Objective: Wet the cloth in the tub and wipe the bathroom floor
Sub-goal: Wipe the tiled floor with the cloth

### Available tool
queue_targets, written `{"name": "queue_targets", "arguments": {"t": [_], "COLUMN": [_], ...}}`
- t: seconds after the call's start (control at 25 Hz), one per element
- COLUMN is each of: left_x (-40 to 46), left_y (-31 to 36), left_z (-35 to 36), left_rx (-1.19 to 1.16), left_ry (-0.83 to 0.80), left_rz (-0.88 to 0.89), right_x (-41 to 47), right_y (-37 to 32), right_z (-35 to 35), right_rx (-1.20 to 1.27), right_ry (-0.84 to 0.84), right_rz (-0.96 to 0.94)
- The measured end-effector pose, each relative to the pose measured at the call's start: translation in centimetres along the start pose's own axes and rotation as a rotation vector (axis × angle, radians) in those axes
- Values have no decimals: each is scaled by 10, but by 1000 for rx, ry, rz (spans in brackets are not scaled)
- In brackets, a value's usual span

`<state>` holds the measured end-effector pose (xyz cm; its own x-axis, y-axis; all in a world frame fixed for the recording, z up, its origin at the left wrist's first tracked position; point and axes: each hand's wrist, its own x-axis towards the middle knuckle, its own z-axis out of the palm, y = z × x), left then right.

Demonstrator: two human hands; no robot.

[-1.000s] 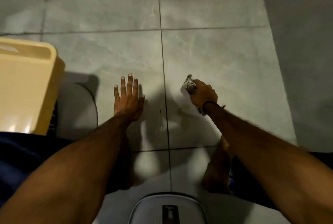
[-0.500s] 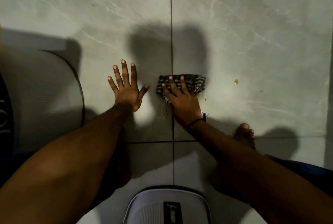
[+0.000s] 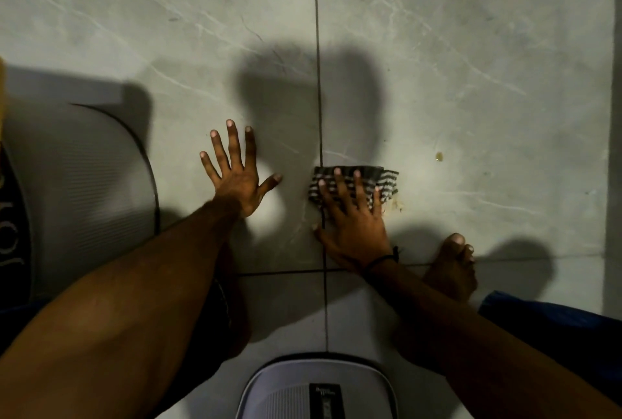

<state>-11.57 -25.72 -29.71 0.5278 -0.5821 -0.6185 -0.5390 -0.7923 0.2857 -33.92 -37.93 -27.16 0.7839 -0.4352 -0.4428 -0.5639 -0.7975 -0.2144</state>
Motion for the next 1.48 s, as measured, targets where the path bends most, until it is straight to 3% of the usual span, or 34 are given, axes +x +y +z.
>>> {"name": "queue_targets", "arguments": {"t": [0.08,0.2,0.32,0.4,0.48,0.6,0.68,0.8,0.92,1.0,1.12,1.24,1.48], "left_x": [-6,-4,-2,0,1,0,0,-1,1,1,-1,-2,-3], "left_y": [-6,-9,-9,-10,-10,-9,-8,-9,-9,-9,-8,-7,-8], "left_z": [6,7,8,7,6,5,3,3,1,2,0,-1,-2], "left_rx": [6,12,9,17,19,23,8,3,-7,0,-11,-8,-19], "left_ry": [-7,-7,-28,-40,-58,-80,-85,-92,-105,-111,-116,-116,-96], "left_rz": [-14,-25,-17,-12,-26,-40,-39,-31,-36,-37,-36,-37,-21], "right_x": [-19,-55,-40,-4,17,-11,-32,-17,37,53,24,-11,44], "right_y": [-2,53,92,79,48,42,74,115,106,84,64,87,85], "right_z": [10,16,7,-1,-7,0,-3,-17,-40,-42,-21,-10,-35], "right_rx": [-19,-74,-93,-15,47,-14,-34,74,174,93,-24,-100,-3], "right_ry": [-38,-50,-31,-16,-40,-75,-98,-62,-57,-52,-93,-91,-68], "right_rz": [-114,-256,62,297,362,77,1,314,511,412,30,-153,101]}}
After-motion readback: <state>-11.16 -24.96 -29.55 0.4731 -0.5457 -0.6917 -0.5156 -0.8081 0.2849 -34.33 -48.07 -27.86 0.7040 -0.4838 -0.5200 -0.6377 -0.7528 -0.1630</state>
